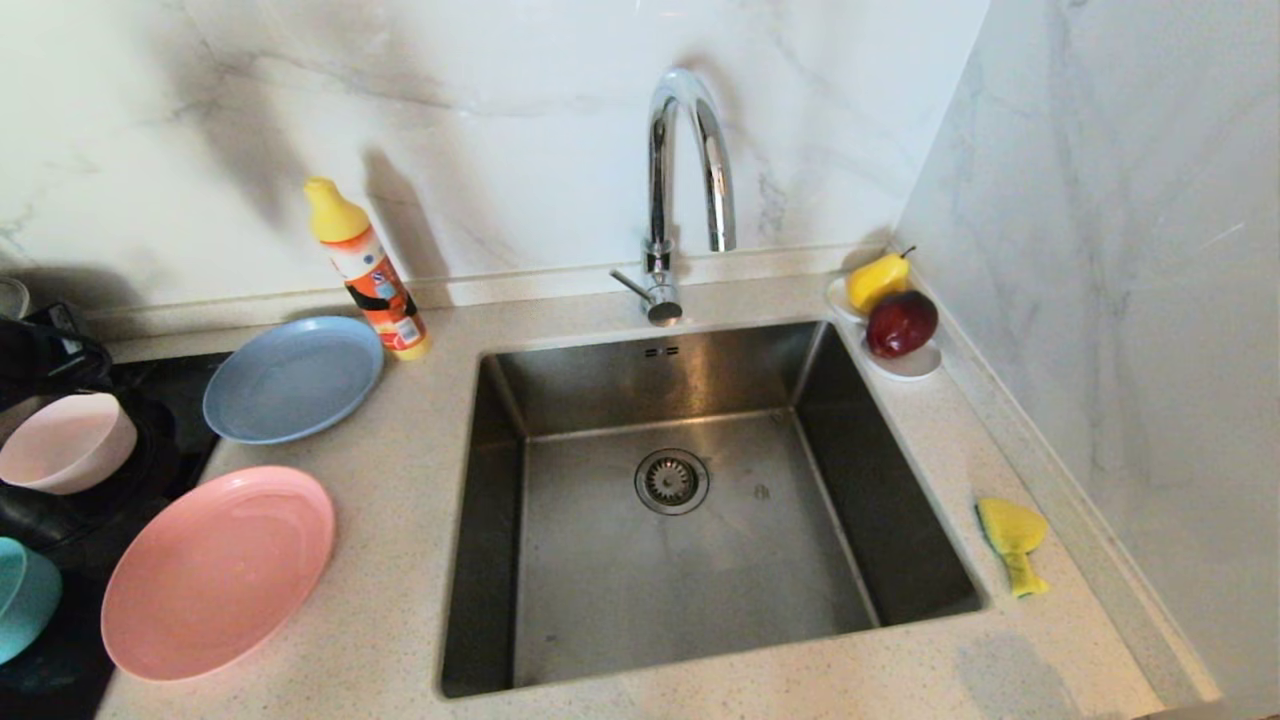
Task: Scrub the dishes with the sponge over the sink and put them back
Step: Place the plate on the plate
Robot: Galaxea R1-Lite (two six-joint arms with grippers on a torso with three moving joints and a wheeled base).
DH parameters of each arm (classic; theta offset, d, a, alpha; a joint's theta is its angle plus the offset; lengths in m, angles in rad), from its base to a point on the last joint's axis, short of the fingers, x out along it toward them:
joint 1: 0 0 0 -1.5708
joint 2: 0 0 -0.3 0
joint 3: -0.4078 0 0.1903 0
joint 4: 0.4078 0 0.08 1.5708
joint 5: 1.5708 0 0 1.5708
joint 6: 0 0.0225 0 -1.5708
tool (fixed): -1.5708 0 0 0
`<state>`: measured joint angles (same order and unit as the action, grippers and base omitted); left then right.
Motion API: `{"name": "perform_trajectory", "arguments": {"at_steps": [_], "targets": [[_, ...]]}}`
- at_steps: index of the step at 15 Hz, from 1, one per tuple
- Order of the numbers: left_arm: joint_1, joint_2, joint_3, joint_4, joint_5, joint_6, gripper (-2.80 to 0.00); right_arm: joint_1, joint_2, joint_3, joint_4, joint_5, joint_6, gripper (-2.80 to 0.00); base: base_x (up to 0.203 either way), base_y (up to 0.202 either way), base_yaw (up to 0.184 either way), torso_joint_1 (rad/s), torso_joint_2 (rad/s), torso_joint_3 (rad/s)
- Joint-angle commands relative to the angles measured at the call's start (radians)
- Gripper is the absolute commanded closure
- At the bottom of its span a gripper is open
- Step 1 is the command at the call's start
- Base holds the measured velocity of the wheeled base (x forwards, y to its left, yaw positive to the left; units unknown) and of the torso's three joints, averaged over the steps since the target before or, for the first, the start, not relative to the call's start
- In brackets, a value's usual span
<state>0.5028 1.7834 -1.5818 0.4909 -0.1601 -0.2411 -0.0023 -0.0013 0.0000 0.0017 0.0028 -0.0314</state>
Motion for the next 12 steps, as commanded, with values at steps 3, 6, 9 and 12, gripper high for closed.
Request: {"name": "perform_trajectory", "arguments": {"at_steps": [3, 6, 9, 12], "targets": [[0.003, 0.1, 0.011, 0.013, -0.002, -0.052, 0.0, -0.001, 0.001, 0.0, 0.0, 0.0, -0.001, 0.0, 0.0, 0.0, 0.0, 0.0, 0.0, 0.0], [0.003, 0.129, 0.008, 0.031, -0.005, -0.092, -2.8, -0.001, 0.001, 0.0, 0.0, 0.0, -0.001, 0.0, 0.0, 0.0, 0.0, 0.0, 0.0, 0.0], [0.003, 0.169, -0.003, 0.04, -0.01, -0.131, -2.8, 0.0, 0.001, 0.0, 0.0, 0.0, -0.001, 0.0, 0.0, 0.0, 0.0, 0.0, 0.0, 0.0], [0.003, 0.18, -0.003, 0.035, -0.047, -0.147, -2.8, -0.001, 0.001, 0.0, 0.0, 0.0, -0.001, 0.0, 0.0, 0.0, 0.0, 0.0, 0.0, 0.0]]}}
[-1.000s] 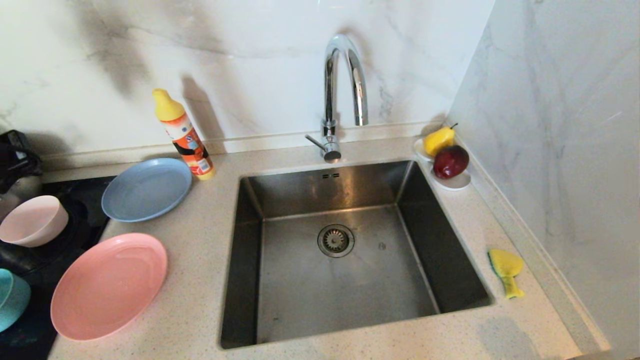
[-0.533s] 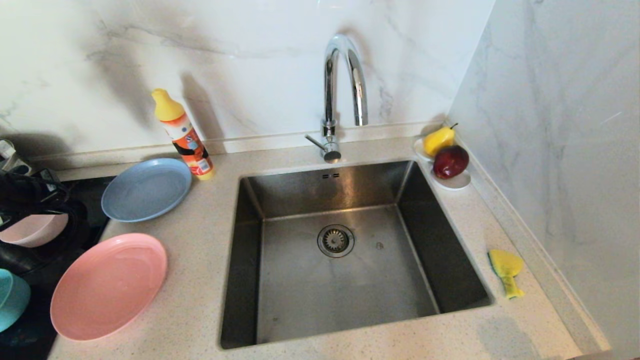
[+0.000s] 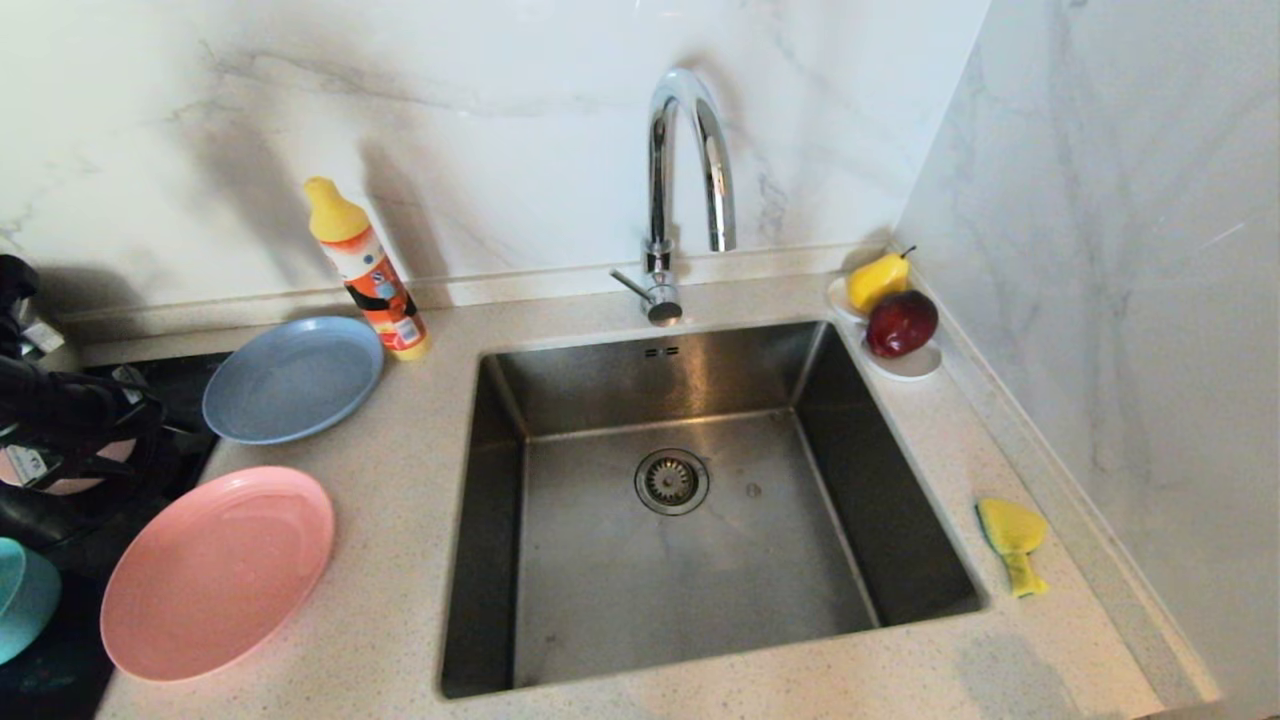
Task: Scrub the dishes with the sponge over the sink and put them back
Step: Place the plate on the plate
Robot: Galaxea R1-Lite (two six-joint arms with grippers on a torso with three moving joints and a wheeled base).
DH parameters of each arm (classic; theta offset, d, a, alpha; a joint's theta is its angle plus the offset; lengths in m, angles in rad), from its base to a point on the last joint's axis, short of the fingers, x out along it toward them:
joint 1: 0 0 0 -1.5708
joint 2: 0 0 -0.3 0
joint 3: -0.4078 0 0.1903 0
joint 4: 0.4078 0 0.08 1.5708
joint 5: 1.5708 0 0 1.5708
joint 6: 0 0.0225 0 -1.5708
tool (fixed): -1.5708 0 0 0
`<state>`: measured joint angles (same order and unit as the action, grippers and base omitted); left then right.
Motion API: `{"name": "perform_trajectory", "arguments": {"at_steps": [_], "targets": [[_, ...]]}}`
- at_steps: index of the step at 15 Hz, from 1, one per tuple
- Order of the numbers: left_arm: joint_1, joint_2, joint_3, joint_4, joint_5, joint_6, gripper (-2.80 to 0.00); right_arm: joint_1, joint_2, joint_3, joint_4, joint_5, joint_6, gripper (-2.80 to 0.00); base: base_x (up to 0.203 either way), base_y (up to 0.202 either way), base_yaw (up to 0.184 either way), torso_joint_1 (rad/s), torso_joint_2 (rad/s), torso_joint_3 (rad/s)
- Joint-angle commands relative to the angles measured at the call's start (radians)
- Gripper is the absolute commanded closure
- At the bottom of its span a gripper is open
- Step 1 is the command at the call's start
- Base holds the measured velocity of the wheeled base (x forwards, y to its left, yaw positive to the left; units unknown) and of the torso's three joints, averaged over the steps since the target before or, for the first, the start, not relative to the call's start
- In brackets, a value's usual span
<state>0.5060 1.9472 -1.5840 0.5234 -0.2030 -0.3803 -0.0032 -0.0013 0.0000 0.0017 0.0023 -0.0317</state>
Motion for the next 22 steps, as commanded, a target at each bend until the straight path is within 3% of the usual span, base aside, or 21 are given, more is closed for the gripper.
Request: {"name": "perform_trajectory", "arguments": {"at_steps": [1, 16, 22], "targets": [[-0.001, 0.025, -0.002, -0.002, -0.005, -0.017, -2.8, 0.0, 0.001, 0.0, 0.0, 0.001, -0.001, 0.0, 0.0, 0.0, 0.0, 0.0, 0.0, 0.0], [-0.026, 0.127, -0.077, -0.065, -0.044, -0.152, -2.8, 0.0, 0.001, 0.0, 0.0, 0.001, -0.001, 0.0, 0.0, 0.0, 0.0, 0.0, 0.0, 0.0], [-0.026, 0.174, -0.127, -0.065, -0.035, -0.149, -2.8, 0.0, 0.001, 0.0, 0.0, 0.001, -0.001, 0.0, 0.0, 0.0, 0.0, 0.0, 0.0, 0.0]]}}
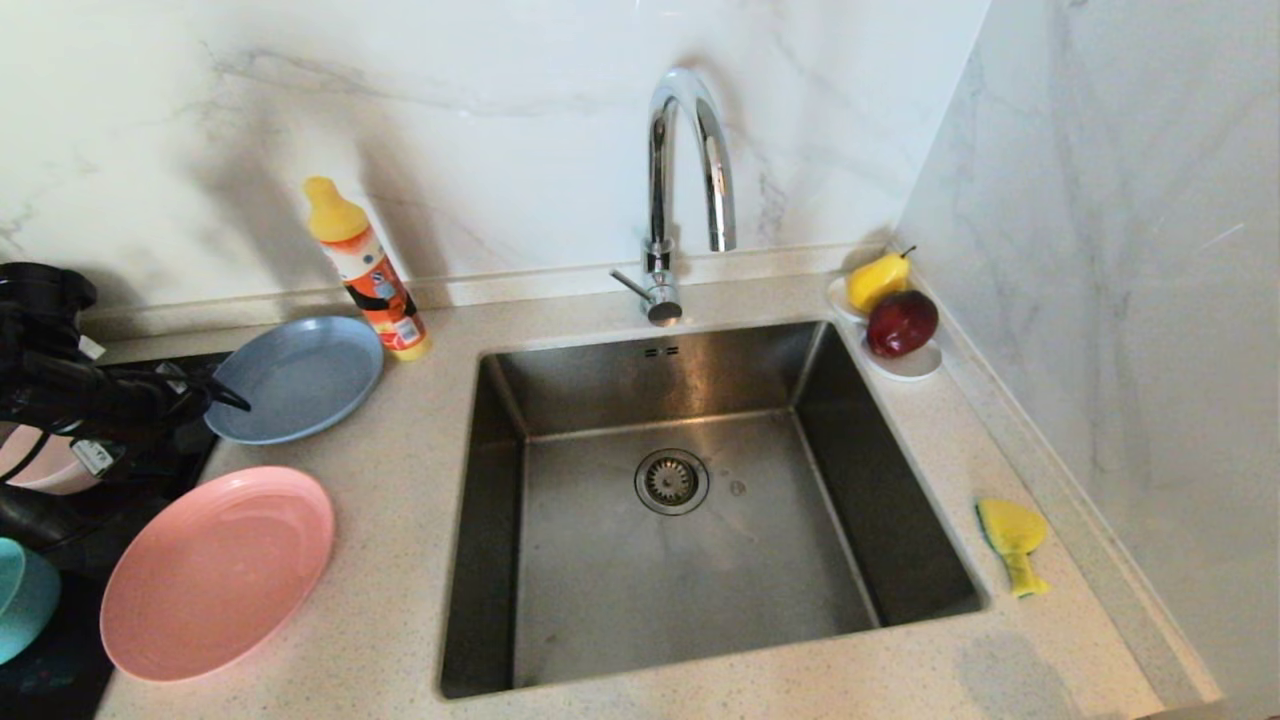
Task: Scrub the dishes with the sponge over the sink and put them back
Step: Place the plate on the plate
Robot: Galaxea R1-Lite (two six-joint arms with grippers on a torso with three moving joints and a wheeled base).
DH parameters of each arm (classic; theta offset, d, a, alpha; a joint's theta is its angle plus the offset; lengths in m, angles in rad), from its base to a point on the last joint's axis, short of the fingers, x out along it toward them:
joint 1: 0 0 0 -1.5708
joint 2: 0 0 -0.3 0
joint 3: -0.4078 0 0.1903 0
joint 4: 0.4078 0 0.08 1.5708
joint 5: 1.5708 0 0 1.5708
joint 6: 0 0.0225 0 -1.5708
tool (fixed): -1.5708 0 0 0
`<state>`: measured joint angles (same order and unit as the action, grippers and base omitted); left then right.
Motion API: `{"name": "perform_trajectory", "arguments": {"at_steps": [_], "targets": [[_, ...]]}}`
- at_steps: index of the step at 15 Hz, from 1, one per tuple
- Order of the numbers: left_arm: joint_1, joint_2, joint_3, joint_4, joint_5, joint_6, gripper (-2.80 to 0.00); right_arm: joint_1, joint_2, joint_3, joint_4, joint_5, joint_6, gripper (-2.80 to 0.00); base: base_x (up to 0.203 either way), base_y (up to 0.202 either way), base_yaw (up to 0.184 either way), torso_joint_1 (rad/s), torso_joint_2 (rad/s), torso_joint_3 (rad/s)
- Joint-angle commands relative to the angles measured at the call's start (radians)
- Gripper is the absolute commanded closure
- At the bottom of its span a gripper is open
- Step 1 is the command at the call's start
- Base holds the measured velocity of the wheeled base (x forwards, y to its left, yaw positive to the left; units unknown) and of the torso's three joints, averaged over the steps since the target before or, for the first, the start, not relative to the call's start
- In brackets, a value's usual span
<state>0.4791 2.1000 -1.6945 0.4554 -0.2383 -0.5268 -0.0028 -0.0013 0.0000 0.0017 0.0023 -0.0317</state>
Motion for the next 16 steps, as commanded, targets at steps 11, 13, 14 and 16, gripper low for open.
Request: {"name": "perform_trajectory", "arguments": {"at_steps": [11, 13, 14, 16], "targets": [[-0.001, 0.119, -0.157, 0.066, 0.085, 0.0, 0.0, 0.0, 0.001, 0.0, 0.0, 0.001, -0.001, 0.0, 0.0, 0.0, 0.0, 0.0, 0.0, 0.0], [0.001, 0.121, -0.191, 0.101, 0.088, 0.018, 0.0, 0.0, 0.001, 0.0, 0.0, 0.001, -0.001, 0.0, 0.0, 0.0, 0.0, 0.0, 0.0, 0.0], [0.004, 0.118, -0.217, 0.119, 0.088, 0.026, 0.0, 0.0, 0.001, 0.0, 0.0, 0.001, -0.001, 0.0, 0.0, 0.0, 0.0, 0.0, 0.0, 0.0], [0.011, 0.086, -0.221, 0.128, 0.088, 0.053, 0.0, 0.0, 0.001, 0.0, 0.0, 0.001, -0.001, 0.0, 0.0, 0.0, 0.0, 0.0, 0.0, 0.0]]}}
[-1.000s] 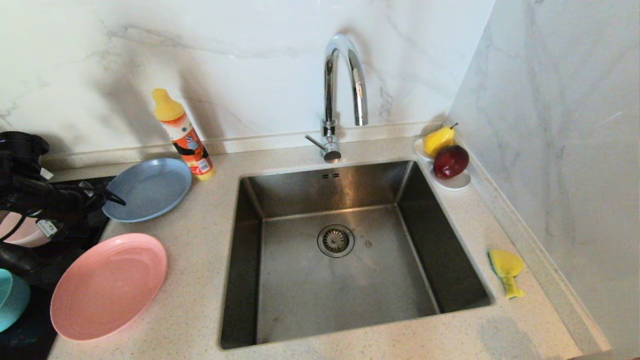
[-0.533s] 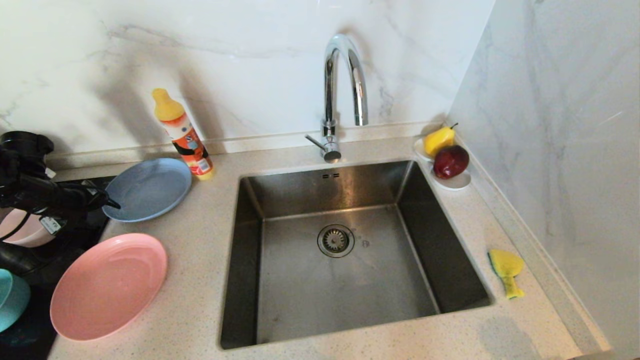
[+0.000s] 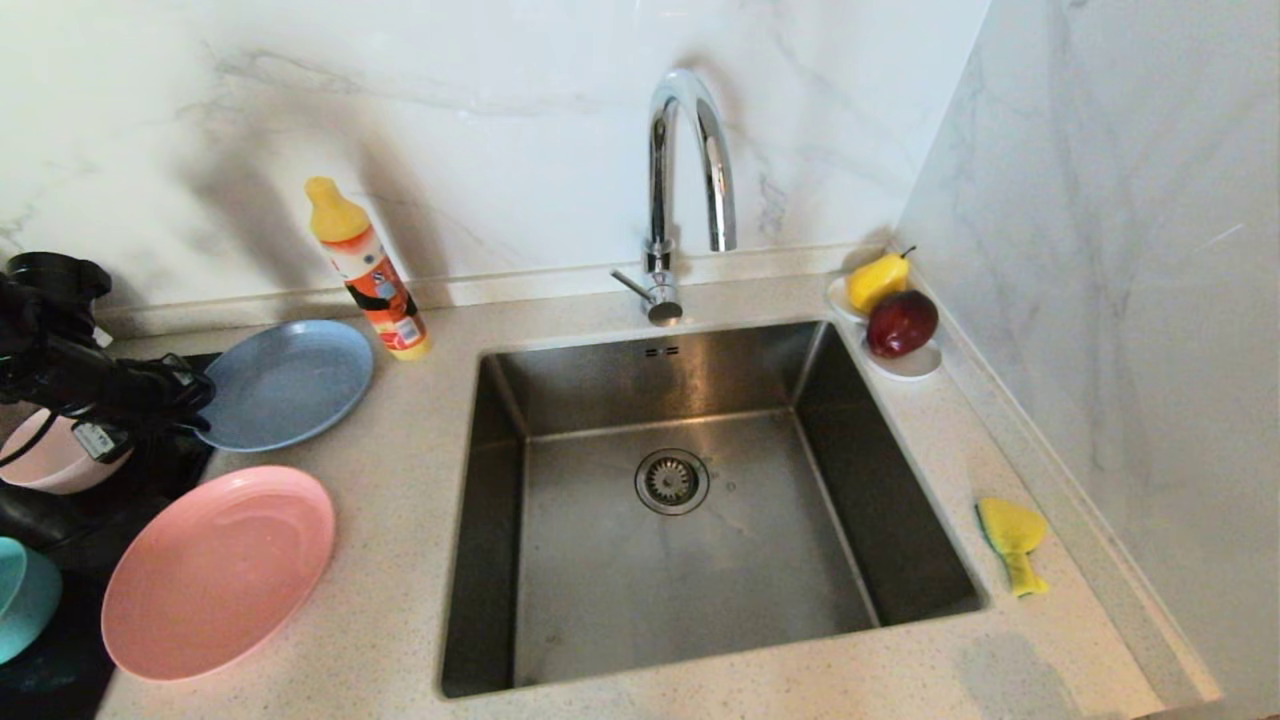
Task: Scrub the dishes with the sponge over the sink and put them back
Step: Place the plate on the plate
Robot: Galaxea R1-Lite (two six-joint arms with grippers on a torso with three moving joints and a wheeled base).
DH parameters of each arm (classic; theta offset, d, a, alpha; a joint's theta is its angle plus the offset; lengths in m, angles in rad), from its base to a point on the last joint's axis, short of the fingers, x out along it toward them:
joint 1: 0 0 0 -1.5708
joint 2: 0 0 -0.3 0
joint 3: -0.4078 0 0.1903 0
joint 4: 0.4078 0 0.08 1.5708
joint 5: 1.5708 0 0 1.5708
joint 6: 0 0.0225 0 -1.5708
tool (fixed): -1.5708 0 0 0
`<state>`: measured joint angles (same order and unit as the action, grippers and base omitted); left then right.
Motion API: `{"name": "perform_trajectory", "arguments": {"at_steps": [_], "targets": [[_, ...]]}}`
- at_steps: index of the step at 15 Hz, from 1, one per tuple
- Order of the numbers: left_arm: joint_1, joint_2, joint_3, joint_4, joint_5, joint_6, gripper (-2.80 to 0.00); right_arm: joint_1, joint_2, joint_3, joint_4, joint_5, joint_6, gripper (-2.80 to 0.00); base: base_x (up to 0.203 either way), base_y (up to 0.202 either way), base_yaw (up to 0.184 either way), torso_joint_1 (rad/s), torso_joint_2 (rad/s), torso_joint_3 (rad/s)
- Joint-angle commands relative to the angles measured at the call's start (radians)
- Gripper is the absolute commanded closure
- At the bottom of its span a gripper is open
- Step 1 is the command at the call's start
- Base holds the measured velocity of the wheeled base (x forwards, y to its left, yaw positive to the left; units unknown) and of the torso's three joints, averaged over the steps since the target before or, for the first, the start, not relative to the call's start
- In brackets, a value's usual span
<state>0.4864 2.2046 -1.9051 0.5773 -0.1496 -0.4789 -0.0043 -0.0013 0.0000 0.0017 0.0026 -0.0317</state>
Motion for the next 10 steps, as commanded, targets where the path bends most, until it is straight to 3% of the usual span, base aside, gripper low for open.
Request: {"name": "perform_trajectory", "arguments": {"at_steps": [1, 6, 10], "targets": [[0.006, -0.034, -0.011, 0.004, 0.0, 0.008, 0.0, 0.001, 0.001, 0.0, 0.0, 0.0, -0.001, 0.0, 0.0, 0.0, 0.0, 0.0, 0.0, 0.0], [0.018, -0.092, -0.009, 0.017, 0.026, 0.014, 0.0, 0.001, 0.001, 0.0, 0.0, 0.0, -0.001, 0.0, 0.0, 0.0, 0.0, 0.0, 0.0, 0.0], [0.02, -0.171, 0.003, 0.143, -0.003, 0.013, 0.0, 0.001, 0.001, 0.0, 0.0, 0.0, -0.001, 0.0, 0.0, 0.0, 0.0, 0.0, 0.0, 0.0]]}}
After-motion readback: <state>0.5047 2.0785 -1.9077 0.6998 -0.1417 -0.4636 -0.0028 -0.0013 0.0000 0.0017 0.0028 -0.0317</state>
